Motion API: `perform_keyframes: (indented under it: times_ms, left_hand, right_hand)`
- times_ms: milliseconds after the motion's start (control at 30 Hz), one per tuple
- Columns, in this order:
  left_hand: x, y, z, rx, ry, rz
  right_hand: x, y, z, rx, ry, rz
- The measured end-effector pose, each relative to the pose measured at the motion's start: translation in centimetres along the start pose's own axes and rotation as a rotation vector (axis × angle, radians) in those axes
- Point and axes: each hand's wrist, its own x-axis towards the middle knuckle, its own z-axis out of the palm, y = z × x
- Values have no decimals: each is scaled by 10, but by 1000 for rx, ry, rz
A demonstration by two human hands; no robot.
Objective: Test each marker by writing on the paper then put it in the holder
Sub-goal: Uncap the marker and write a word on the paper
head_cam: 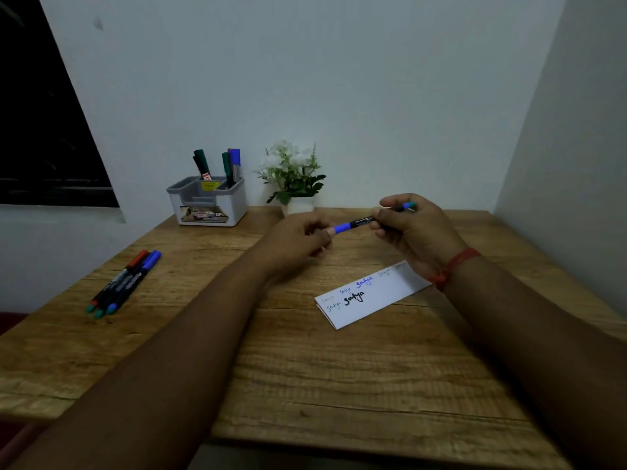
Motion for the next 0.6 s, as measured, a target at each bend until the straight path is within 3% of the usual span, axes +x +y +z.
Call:
perform_keyframes:
  times_ms: [167,467,600]
  left_hand:
    - [0,2,14,230,-6,130]
    - [3,2,20,315,69,195]
    - [2,5,25,364,79,205]
  right_hand:
    - [1,11,4,29,-2,48]
    - [-1,18,8,-53,-92,103]
    - [4,20,7,-66,-60,120]
